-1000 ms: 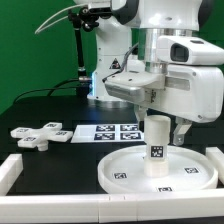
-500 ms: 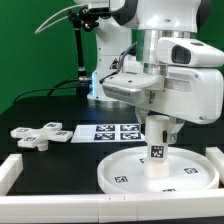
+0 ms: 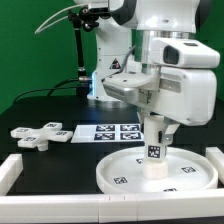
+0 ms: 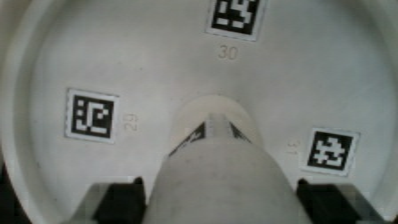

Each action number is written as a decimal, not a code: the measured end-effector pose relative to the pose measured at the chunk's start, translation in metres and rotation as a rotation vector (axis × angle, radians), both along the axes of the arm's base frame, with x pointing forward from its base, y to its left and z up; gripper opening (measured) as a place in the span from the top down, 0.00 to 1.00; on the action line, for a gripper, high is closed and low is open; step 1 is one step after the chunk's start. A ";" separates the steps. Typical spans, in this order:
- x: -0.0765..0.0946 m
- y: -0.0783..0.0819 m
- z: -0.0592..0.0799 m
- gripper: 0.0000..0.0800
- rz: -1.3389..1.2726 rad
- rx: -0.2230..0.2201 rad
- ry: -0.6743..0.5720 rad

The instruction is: Assemble round table

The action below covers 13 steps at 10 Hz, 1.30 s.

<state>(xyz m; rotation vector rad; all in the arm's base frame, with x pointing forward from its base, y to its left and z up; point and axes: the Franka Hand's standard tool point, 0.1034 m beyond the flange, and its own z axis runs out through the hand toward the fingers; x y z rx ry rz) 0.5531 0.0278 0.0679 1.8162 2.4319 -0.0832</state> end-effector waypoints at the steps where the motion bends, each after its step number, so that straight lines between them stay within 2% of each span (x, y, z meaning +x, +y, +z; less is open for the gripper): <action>1: -0.001 -0.001 -0.001 0.49 -0.103 -0.006 0.010; 7: -0.001 -0.004 -0.002 0.49 -0.480 0.010 -0.020; 11: -0.002 -0.002 -0.003 0.49 -0.925 0.048 -0.033; 13: -0.002 -0.001 -0.003 0.49 -1.024 0.055 -0.038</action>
Offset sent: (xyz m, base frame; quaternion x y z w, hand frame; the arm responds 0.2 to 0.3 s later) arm 0.0000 0.0000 0.0000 0.0000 0.0000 0.1938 0.9810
